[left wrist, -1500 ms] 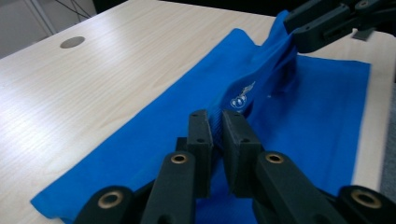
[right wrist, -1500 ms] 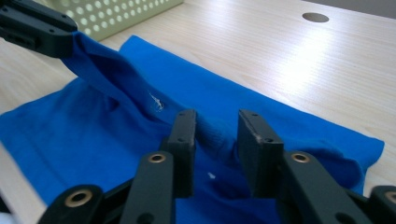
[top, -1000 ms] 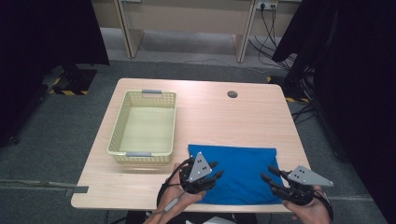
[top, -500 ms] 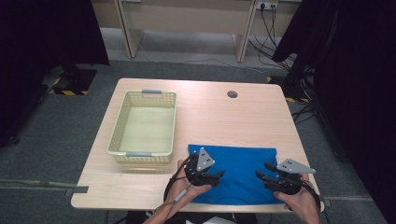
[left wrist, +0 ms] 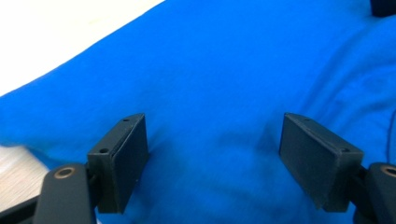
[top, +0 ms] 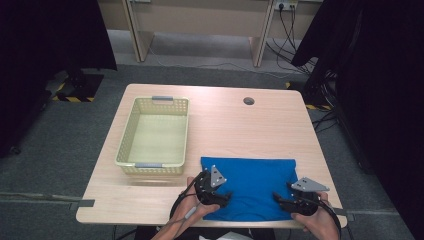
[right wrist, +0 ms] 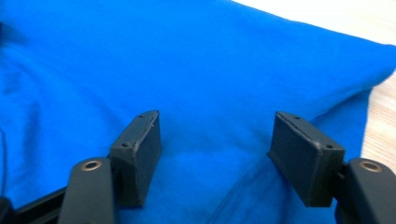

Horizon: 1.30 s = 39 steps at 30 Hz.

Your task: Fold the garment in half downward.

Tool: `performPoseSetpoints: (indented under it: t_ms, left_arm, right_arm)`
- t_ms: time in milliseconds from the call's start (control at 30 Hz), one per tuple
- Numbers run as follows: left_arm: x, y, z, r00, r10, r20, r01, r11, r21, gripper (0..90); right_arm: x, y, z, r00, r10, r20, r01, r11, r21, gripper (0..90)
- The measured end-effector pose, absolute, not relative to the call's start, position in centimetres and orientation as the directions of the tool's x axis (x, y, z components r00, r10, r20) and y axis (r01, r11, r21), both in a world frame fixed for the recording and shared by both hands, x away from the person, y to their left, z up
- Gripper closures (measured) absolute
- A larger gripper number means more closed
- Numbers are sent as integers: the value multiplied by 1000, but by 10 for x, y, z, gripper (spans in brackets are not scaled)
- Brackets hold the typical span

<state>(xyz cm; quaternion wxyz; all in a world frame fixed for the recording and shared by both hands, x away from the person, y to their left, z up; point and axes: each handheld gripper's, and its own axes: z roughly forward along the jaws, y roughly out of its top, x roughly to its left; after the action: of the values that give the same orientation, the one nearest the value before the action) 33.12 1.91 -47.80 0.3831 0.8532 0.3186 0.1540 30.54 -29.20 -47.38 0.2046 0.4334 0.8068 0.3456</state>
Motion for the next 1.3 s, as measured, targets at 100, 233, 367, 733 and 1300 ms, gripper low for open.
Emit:
performPoseSetpoints:
  t_ms: [100,233,367,733,1300]
  left_arm:
    - [328,19,-477,746,665,32,419,-507,753,218]
    - [317,16,-472,755,655,38,401,-507,763,190]
    - [307,15,-475,770,637,31,398,-517,758,180]
    - [301,23,-480,769,639,17,411,-513,754,161]
    - [296,30,-481,769,639,10,418,-514,749,126]
  right_arm:
    - [306,-292,-473,-522,852,-38,570,382,728,297]
    - [303,-286,-471,-521,852,-49,557,383,737,278]
    - [294,-279,-466,-548,835,-36,535,384,752,263]
    - [278,-270,-474,-581,813,-39,541,421,729,248]
    - [301,-271,-476,-554,832,16,581,373,723,190]
